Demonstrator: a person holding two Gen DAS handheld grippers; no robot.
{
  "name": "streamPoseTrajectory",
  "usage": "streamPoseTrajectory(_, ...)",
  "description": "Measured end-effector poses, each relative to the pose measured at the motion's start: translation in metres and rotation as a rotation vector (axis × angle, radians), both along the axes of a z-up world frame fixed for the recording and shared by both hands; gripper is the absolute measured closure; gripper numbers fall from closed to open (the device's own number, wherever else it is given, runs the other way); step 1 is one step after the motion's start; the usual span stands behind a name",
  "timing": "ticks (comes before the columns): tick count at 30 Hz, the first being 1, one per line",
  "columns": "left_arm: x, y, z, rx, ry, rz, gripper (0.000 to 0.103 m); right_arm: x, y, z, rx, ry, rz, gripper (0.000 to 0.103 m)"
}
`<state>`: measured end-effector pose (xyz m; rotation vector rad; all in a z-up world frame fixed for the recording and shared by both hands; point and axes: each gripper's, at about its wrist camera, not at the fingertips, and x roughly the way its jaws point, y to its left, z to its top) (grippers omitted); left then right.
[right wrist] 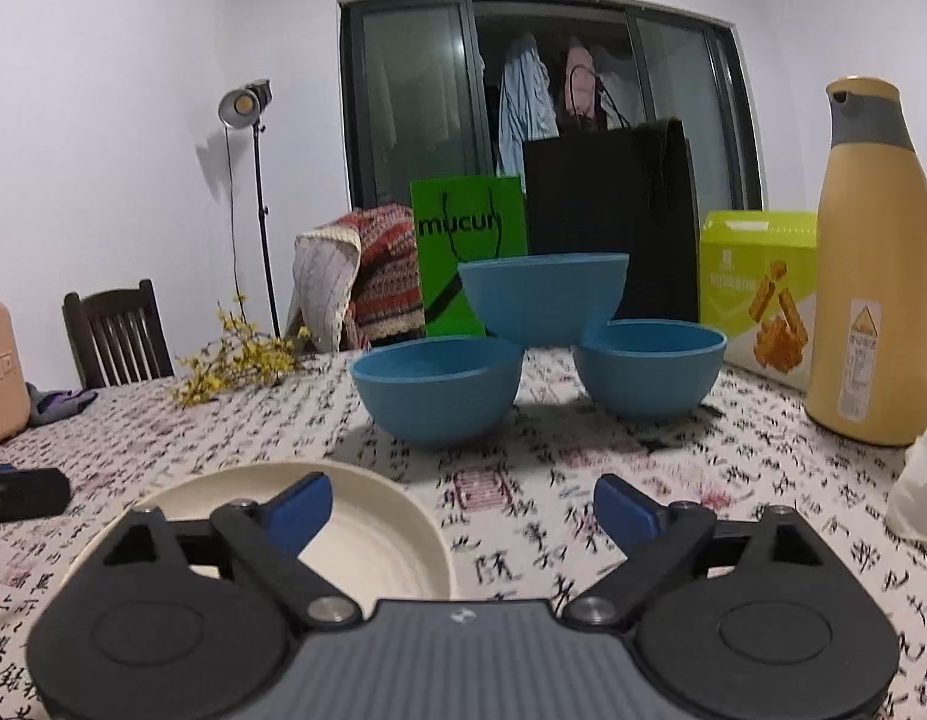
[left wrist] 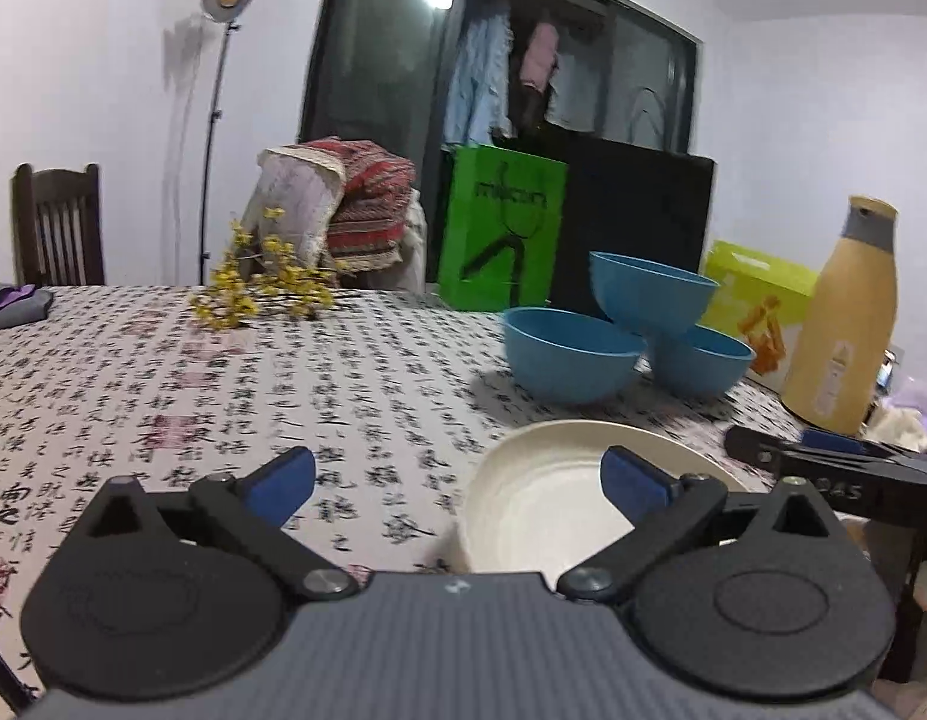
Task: Organize plates and bowls
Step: 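Open both grippers to release the cream plate, then withdraw both open grippers from the placed cream plate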
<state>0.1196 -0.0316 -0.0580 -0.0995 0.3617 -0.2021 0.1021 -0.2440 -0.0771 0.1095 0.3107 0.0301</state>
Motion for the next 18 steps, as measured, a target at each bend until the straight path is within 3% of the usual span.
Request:
streamPoseTrajectory(2,0.002,0.008,-0.001,-0.005,0.002,0.020,0.000,0.002,-0.004,0.001,0.002,-0.009,-0.013,0.000)
streamPoseTrajectory(9,0.012,0.034,-0.015,-0.039,0.037,0.084,0.000,0.014,-0.018,-0.005,0.035,-0.007,-0.021,0.000)
streamPoseTrajectory(18,0.014,0.047,-0.023,-0.102,0.054,0.075,0.000,0.013,-0.021,-0.013,0.072,-0.008,-0.009,0.000)
